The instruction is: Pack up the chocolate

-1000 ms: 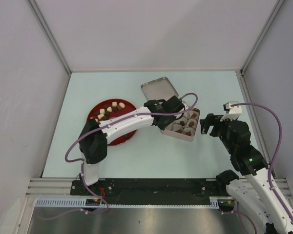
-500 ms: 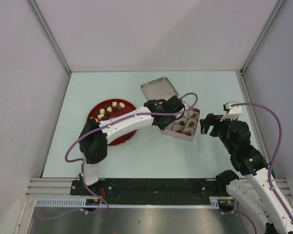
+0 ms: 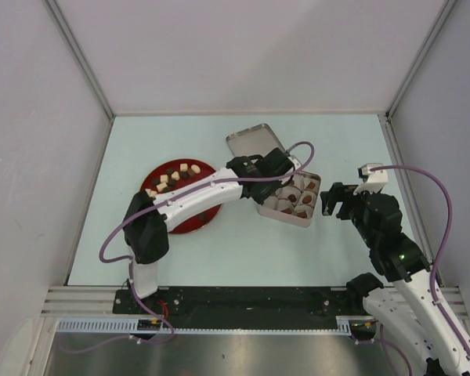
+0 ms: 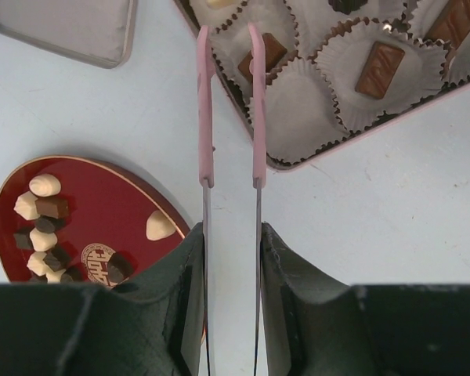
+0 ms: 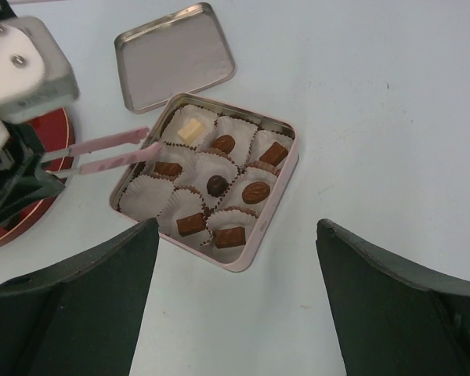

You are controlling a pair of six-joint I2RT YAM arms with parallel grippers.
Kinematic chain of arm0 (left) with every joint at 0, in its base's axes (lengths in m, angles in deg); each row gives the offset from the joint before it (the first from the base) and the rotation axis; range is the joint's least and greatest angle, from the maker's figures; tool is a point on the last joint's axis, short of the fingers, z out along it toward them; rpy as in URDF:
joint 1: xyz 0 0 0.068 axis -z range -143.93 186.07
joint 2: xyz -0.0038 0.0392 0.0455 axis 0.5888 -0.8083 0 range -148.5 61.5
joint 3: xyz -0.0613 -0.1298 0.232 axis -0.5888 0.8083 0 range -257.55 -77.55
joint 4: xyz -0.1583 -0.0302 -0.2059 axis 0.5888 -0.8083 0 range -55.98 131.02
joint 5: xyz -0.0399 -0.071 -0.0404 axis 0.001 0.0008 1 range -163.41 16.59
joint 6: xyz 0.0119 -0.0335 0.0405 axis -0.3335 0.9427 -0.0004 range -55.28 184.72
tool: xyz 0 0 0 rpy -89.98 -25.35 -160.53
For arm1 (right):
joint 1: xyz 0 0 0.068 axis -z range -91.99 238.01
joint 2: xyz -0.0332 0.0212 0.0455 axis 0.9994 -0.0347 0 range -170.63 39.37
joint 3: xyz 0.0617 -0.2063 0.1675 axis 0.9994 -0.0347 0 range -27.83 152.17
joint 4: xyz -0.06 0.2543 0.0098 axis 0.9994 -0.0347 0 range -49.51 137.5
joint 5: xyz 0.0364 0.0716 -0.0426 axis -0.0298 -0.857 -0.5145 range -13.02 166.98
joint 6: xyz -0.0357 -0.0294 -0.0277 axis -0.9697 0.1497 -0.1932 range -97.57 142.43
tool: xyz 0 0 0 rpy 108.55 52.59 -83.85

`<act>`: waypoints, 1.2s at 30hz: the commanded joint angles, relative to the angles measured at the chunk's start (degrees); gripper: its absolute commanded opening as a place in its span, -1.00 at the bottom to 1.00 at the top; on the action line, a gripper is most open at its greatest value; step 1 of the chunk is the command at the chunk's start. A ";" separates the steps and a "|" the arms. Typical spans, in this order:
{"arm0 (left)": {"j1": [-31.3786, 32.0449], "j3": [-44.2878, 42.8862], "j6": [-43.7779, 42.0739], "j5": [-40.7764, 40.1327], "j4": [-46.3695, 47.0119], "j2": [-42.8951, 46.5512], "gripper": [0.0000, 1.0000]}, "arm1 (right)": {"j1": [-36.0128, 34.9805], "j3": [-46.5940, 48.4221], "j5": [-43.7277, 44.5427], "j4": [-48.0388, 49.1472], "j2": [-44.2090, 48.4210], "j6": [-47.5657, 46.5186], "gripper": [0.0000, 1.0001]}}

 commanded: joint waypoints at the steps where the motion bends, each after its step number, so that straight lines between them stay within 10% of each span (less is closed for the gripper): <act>1: -2.26 -2.51 3.98 -2.10 1.02 7.91 -0.33 | 0.04 0.12 0.60 1.57 -0.13 -0.76 0.73; 36: -38.72 40.29 25.27 -4.75 1.98 38.24 -0.42 | -0.75 0.12 -0.72 1.57 -0.92 -0.41 0.72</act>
